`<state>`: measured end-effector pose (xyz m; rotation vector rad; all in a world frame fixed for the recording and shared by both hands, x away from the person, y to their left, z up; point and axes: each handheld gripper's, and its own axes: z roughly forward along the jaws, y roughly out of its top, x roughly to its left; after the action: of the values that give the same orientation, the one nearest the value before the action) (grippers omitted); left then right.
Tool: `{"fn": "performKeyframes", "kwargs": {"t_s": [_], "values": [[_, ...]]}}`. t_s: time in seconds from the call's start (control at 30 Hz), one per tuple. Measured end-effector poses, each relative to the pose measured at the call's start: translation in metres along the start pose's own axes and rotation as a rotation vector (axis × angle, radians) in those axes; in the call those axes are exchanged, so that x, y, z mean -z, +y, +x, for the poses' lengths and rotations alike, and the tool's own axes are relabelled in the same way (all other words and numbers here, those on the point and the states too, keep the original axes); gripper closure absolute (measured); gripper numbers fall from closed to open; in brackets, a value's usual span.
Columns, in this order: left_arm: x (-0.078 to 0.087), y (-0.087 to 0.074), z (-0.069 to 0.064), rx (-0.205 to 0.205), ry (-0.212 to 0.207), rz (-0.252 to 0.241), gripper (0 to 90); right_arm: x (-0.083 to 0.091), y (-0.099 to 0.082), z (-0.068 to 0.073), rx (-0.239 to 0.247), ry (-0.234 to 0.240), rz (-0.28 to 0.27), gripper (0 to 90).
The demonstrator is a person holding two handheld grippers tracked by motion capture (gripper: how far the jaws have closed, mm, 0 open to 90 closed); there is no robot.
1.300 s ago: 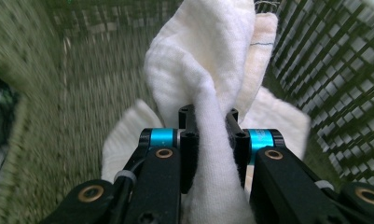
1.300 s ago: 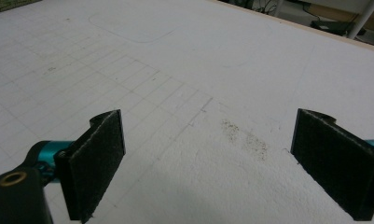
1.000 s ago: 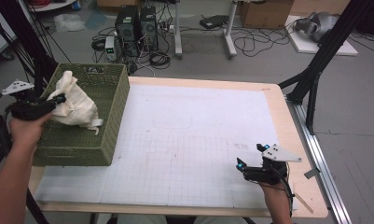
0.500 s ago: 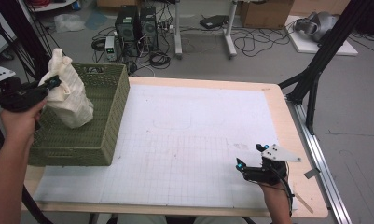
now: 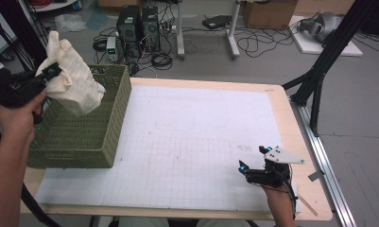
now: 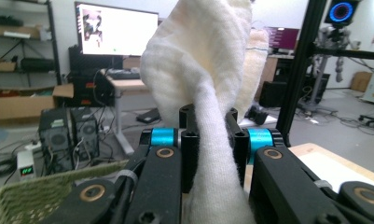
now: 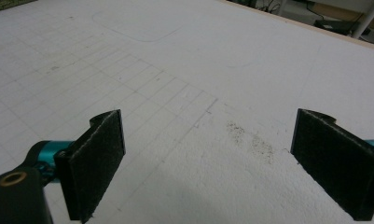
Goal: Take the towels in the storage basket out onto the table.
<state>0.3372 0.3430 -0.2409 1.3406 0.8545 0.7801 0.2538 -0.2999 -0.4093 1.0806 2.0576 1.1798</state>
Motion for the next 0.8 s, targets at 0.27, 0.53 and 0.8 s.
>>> {"fn": "performKeyframes", "kwargs": {"t_s": [0.27,0.53,0.8], "values": [[0.000,0.012,-0.014,-0.011,-0.056,-0.045,80.6,0.000,0.000,0.000,0.001,0.001,0.000,9.1],[-0.001,0.027,-0.035,-0.036,-0.138,-0.082,80.6,0.000,0.000,0.001,0.001,0.002,0.002,9.1],[-0.013,0.028,-0.062,-0.033,-0.245,-0.081,80.5,-0.001,0.001,0.001,0.005,0.004,-0.003,9.1]]}}
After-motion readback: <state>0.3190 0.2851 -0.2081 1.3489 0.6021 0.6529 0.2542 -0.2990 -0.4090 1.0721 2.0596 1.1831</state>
